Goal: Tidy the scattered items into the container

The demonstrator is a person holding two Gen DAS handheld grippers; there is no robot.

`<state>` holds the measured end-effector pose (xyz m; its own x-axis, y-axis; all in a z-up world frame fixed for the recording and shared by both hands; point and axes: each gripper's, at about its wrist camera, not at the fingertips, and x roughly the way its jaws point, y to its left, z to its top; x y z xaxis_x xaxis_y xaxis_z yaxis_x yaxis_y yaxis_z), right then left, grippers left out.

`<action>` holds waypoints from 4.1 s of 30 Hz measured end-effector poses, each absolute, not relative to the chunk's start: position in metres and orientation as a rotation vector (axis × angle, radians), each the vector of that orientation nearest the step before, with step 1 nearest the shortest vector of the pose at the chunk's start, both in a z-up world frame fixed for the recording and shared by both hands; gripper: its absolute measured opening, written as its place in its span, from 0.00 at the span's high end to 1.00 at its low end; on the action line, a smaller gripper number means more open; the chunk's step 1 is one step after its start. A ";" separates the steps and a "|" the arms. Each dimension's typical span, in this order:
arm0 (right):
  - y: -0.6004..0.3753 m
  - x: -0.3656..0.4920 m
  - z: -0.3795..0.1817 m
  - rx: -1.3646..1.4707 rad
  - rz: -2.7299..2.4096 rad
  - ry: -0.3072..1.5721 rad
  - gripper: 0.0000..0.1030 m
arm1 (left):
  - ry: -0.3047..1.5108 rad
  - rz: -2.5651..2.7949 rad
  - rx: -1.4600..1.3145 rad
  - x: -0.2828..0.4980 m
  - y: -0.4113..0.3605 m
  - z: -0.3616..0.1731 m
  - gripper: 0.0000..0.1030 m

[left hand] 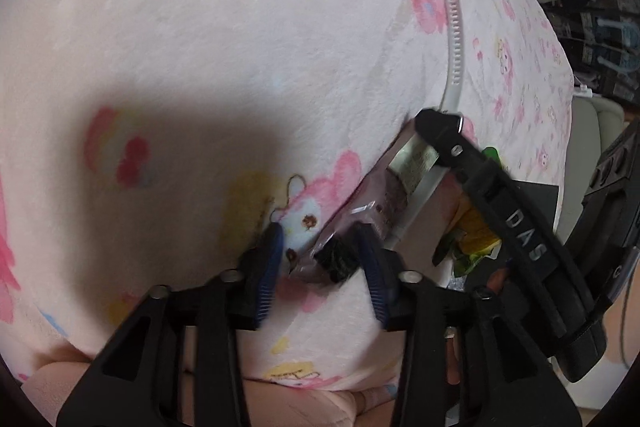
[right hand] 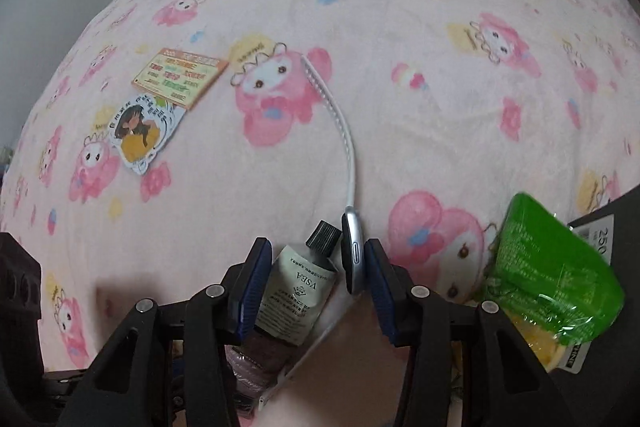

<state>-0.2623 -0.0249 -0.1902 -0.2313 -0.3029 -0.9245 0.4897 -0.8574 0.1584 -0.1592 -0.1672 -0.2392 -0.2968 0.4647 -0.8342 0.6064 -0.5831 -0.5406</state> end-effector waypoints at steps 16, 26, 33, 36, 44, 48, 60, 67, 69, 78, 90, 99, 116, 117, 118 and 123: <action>0.033 -0.239 -0.201 1.675 -2.172 0.093 0.75 | 1.431 -2.059 1.805 -0.151 -0.160 -0.224 0.62; 0.037 -0.204 -0.185 1.629 -2.157 0.083 0.75 | 1.281 -1.951 2.030 -0.148 -0.133 -0.234 0.71; 0.036 -0.200 -0.180 1.605 -2.172 0.074 0.75 | 1.193 -2.000 1.959 -0.156 -0.134 -0.229 0.80; 0.036 -0.204 -0.181 1.615 -2.172 0.069 0.75 | 1.249 -2.027 1.787 -0.150 -0.154 -0.217 0.82; 0.022 -0.236 -0.160 1.506 -2.195 0.069 0.73 | 1.386 -2.067 1.531 -0.152 -0.198 -0.202 0.83; 0.009 -0.260 -0.170 1.547 -2.154 0.042 0.73 | 1.413 -2.031 1.623 -0.155 -0.194 -0.214 0.67; -0.020 -0.290 -0.195 1.577 -2.115 0.164 0.64 | 1.500 -2.054 1.535 -0.162 -0.204 -0.213 0.77; -0.022 -0.263 -0.186 1.556 -2.027 0.181 0.65 | 1.525 -1.997 1.349 -0.137 -0.240 -0.217 0.84; -0.023 -0.254 -0.181 1.556 -2.000 0.182 0.65 | 1.552 -1.983 1.339 -0.137 -0.237 -0.222 0.80; -0.008 -0.258 -0.150 1.441 -2.073 0.067 0.66 | 1.378 -2.056 1.457 -0.149 -0.240 -0.213 0.73; -0.010 -0.265 -0.197 1.607 -2.059 0.065 0.59 | 1.375 -2.040 1.520 -0.146 -0.237 -0.222 0.70; -0.031 -0.265 -0.209 1.588 -1.951 0.048 0.52 | 1.408 -2.026 1.516 -0.148 -0.236 -0.227 0.66; -0.005 -0.241 -0.169 1.534 -1.993 0.107 0.53 | 1.395 -2.068 1.615 -0.154 -0.214 -0.224 0.62; -0.004 -0.240 -0.173 1.558 -1.981 0.103 0.53 | 1.393 -2.044 1.635 -0.154 -0.213 -0.227 0.61; -0.003 -0.240 -0.177 1.577 -1.978 0.098 0.53 | 1.397 -2.033 1.642 -0.154 -0.213 -0.229 0.61; 0.003 -0.247 -0.197 1.630 -1.972 0.028 0.53 | 1.346 -2.015 1.694 -0.162 -0.205 -0.237 0.55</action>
